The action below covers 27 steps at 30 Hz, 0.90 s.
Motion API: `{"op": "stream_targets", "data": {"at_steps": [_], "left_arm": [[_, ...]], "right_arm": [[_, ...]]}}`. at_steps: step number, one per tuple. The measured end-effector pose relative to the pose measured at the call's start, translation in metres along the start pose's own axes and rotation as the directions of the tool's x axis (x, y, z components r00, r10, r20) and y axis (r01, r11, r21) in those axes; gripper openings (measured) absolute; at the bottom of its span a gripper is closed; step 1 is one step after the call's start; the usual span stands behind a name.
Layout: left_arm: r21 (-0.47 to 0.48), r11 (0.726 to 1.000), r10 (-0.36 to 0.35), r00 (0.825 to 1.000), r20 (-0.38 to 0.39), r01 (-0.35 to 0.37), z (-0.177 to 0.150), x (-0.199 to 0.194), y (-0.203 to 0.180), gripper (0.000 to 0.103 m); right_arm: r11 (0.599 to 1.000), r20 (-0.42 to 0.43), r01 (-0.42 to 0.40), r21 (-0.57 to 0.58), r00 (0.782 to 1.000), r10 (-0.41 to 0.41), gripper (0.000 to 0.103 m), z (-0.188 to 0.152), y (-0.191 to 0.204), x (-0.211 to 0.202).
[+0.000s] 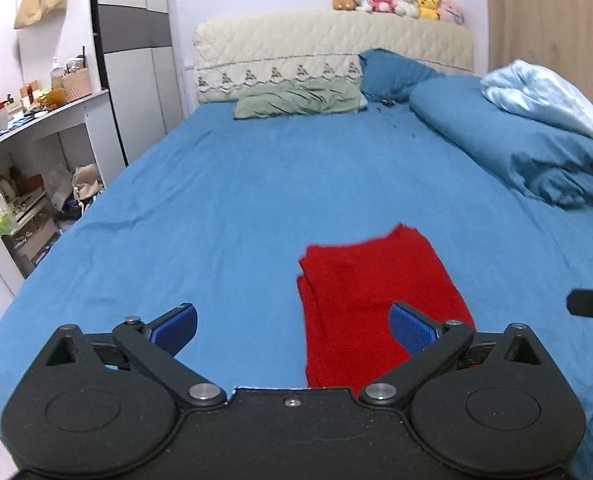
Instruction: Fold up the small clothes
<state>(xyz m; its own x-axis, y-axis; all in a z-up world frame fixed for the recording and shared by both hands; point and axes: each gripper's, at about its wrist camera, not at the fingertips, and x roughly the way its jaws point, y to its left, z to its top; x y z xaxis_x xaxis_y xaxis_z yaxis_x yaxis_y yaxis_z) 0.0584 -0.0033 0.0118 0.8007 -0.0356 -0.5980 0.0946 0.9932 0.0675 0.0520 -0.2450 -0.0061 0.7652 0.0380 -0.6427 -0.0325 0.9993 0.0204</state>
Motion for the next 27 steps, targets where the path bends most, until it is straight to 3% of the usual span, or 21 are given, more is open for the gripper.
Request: {"op": "stream_targets", "data": {"at_steps": [5,14,27], "left_arm": [[0.012,1.000,0.008,1.000,-0.021,-0.007,-0.022,-0.013,-0.007,0.103],[0.043,0.999,-0.010,0.996,-0.084,0.014,-0.053,-0.016,-0.014,0.103],[0.024,0.999,-0.022,0.996,-0.081,0.024,-0.058,-0.019,-0.012,0.103]], "right_arm": [[0.997,-0.057,0.074,0.025,0.996,-0.073,0.103,-0.023,0.005,-0.014],[0.995,-0.155,0.094,0.045,0.984,-0.086,0.103,-0.058,0.003,-0.005],[0.992,-0.170,0.121,0.024,0.979,-0.115,0.103,-0.067,0.006,-0.007]]}}
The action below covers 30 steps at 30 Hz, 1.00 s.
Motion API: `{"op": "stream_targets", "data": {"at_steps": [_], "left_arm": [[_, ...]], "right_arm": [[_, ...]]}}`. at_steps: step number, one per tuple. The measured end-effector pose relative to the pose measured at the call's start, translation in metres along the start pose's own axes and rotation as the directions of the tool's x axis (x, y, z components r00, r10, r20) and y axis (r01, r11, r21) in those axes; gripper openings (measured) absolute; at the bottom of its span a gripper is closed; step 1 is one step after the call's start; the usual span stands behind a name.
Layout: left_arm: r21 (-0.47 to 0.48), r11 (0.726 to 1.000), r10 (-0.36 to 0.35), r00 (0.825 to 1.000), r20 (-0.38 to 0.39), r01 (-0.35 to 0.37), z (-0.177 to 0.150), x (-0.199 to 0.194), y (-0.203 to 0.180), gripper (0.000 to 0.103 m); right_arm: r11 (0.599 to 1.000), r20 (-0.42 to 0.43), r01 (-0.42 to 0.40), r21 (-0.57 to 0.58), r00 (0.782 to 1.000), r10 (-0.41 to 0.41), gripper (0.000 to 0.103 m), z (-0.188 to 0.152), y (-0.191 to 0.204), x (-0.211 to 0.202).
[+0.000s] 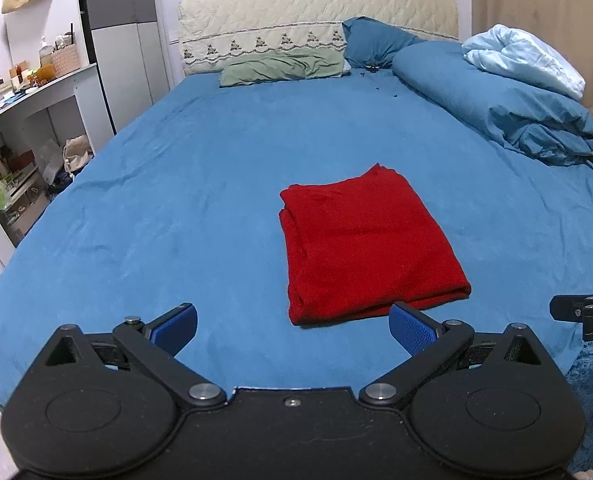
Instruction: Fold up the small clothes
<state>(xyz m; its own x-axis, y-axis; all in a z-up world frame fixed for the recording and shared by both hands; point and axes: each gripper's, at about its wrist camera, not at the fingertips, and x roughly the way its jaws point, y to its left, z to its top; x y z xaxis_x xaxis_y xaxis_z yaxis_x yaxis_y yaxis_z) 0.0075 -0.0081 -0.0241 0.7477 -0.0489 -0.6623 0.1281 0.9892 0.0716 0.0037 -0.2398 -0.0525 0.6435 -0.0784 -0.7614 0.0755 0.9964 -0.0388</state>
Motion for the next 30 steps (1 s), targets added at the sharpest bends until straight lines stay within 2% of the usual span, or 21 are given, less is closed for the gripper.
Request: {"op": "stream_targets", "data": {"at_steps": [30], "left_arm": [[0.005,1.000,-0.004,1.000,0.026,0.003,-0.0010,-0.0067,0.0055,0.103]], "right_arm": [[1.000,0.003,0.001,-0.003,1.000,-0.001,0.103,-0.0006,0.0050,-0.0030]]}}
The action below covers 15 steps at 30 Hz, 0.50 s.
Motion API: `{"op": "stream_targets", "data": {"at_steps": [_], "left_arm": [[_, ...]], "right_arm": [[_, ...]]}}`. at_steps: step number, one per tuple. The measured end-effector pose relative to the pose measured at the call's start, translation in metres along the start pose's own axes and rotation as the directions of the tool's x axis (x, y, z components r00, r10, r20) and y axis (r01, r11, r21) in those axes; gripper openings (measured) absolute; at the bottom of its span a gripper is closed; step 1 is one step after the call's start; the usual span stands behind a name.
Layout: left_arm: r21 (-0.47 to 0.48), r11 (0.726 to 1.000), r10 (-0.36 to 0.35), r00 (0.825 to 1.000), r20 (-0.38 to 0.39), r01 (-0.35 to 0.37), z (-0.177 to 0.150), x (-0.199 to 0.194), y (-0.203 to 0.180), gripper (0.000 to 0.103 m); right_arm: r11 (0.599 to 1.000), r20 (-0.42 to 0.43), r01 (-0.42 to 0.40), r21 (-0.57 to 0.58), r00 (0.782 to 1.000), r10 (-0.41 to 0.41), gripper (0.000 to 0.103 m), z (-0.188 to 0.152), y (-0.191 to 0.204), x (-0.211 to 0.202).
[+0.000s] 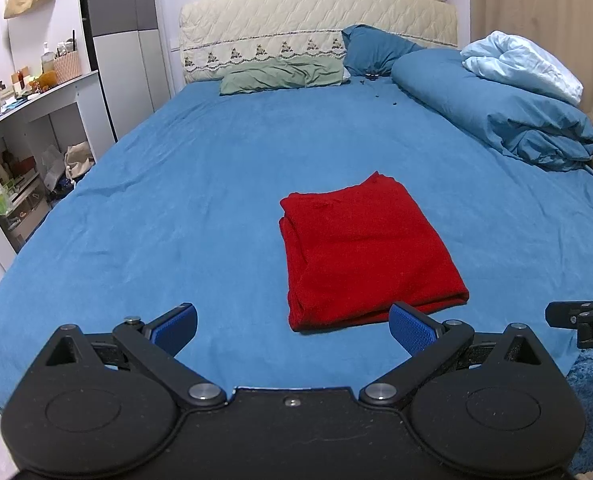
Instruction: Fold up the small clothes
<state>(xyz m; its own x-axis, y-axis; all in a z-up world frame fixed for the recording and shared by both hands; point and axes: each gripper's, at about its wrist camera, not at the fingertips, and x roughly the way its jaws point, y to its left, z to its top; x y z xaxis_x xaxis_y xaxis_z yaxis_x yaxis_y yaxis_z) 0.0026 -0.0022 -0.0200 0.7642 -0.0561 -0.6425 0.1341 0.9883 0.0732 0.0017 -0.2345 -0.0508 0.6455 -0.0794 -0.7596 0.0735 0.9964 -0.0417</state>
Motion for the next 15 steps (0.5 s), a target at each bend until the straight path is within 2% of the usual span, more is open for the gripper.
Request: {"op": "stream_targets", "data": {"at_steps": [15], "left_arm": [[0.002,1.000,0.006,1.000,0.005,-0.006,0.0000,-0.0007,0.0005,0.103]], "right_arm": [[1.000,-0.003,-0.001,0.001,1.000,0.001,0.103,-0.0014,0.0046,-0.0019]]}}
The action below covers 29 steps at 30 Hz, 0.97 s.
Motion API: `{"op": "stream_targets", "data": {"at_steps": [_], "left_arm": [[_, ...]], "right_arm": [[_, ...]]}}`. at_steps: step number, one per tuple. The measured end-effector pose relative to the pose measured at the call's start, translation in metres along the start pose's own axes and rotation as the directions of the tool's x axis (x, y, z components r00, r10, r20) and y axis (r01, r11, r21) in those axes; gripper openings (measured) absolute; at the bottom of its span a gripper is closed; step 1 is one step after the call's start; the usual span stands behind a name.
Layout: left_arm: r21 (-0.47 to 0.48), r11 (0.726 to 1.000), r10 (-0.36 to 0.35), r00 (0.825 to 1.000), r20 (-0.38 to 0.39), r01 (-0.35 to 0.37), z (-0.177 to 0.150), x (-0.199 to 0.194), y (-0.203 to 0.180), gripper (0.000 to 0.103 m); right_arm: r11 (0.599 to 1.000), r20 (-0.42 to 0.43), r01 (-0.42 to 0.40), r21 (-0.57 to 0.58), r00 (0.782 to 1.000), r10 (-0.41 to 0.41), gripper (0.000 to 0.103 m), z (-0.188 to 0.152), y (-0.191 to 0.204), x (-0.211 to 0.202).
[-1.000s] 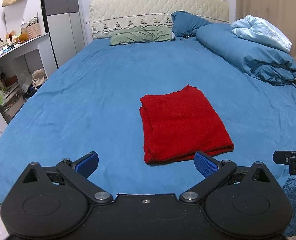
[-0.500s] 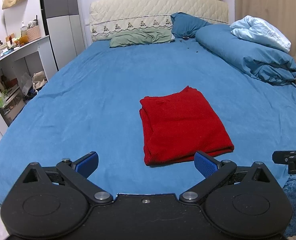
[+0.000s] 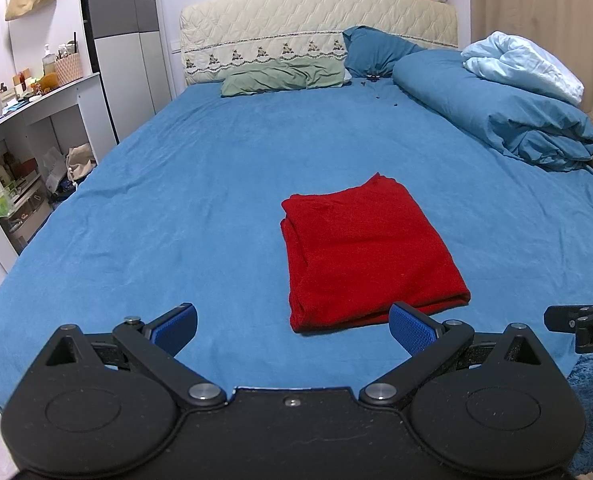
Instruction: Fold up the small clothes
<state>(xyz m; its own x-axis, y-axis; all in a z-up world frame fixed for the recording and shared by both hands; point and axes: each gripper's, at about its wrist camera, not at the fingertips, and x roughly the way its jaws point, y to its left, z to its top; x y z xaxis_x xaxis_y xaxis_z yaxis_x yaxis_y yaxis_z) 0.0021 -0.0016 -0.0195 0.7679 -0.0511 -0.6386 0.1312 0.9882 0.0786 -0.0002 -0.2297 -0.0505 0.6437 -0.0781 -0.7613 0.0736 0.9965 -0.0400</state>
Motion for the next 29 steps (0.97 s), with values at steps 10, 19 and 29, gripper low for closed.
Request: {"op": "stream_targets", "data": {"at_steps": [10,19,29], "left_arm": [[0.001,1.000,0.005,1.000,0.013,-0.005,0.0003,-0.0016,-0.0003,0.103],[0.001,0.999,0.032,0.998,0.048,-0.032,0.0006,-0.0051,-0.0031,0.103],[-0.031,0.999,0.028,0.999,0.046,-0.027,0.0009,-0.0033,0.0027,0.103]], "right_arm": [[1.000,-0.001,-0.002,0.001,1.000,0.002,0.103,-0.0004,0.0017,-0.0008],[1.000,0.000,-0.001,0.004,1.000,0.001,0.103,-0.0012,0.0048,-0.0002],[1.000,0.000,-0.002,0.004,1.000,0.002,0.103,-0.0007,0.0053,0.0004]]}}
